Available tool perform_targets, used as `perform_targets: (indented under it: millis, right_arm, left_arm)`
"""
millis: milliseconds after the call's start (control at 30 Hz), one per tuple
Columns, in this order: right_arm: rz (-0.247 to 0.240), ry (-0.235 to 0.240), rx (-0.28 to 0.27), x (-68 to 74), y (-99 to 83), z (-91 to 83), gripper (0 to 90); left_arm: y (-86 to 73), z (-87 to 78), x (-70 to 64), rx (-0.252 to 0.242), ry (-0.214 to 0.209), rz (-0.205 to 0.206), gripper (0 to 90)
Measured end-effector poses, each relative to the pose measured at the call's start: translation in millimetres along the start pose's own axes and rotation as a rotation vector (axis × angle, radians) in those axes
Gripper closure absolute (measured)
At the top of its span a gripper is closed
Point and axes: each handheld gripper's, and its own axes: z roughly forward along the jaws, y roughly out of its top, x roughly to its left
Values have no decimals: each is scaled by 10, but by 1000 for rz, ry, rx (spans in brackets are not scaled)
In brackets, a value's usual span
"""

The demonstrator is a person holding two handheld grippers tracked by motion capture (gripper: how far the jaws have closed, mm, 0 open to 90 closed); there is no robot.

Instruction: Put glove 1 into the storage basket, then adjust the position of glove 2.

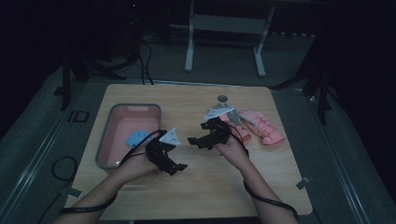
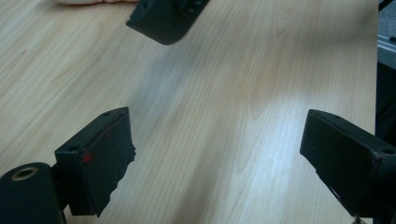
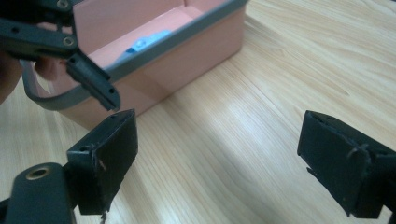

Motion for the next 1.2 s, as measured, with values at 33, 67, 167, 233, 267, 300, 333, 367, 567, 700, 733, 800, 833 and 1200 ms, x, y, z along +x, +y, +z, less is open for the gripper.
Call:
perform_targets:
  millis: [33,67,167,233,267,300,333,367,567,700,733,800,833,1200]
  right_arm:
    - [10,-8,0,-16,-26,-21,121]
    - [19,-20,-2,-31,-50,-43,121]
    - [16,-31,-6,-83,-135,-115,115]
    - [10,-35,-12,-115,-191,-161,121]
    - [4,-46,-25,-140,-233,-202,146]
    - [4,-46,-25,-140,-233,-202,146]
    - [3,-69,-35,-201,-305,-269,194]
    - [6,-79,-40,-222,-328,-293,212]
    - [37,-139,-46,-449,-473,-457,466]
    - [49,-191,-51,-620,-531,-554,535]
    - [60,-219,-50,-683,-541,-579,567]
    - [78,-243,-42,-772,-551,-603,594]
    - [87,-256,-40,-822,-552,-609,615]
    - [141,-326,-1,-1353,-456,-380,625]
  left_arm:
    - [8,27,-23,-1,4,4,98]
    - [13,50,-41,-4,3,5,98]
    - [31,142,-109,-11,1,7,98]
    - [30,215,-165,-29,-10,-3,98]
    - [27,239,-182,-32,-12,-3,98]
    - [27,239,-182,-32,-12,-3,98]
    - [11,321,-245,-34,-15,-5,98]
    - [4,347,-266,-36,-17,-4,98]
    - [-70,515,-385,-53,-30,-2,98]
    - [-163,600,-446,-71,-31,-27,98]
    - [-182,611,-459,-74,-30,-23,98]
    - [-225,622,-493,-66,-35,-23,98]
    - [-246,621,-511,-63,-31,-32,97]
    - [-420,641,-596,-89,-5,-74,18]
